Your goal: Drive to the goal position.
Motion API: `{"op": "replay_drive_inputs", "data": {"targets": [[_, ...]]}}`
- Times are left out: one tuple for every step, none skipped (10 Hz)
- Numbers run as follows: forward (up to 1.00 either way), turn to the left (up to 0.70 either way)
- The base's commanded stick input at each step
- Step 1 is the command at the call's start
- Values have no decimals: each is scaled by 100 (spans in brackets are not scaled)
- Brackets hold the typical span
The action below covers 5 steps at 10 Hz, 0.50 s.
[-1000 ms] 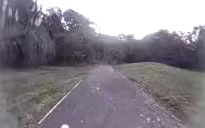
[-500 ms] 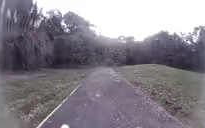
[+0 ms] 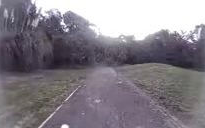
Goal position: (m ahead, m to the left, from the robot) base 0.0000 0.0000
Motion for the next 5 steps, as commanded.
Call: {"op": "replay_drive_inputs", "data": {"targets": [[50,0],[50,0],[50,0],[50,0],[50,0]]}}
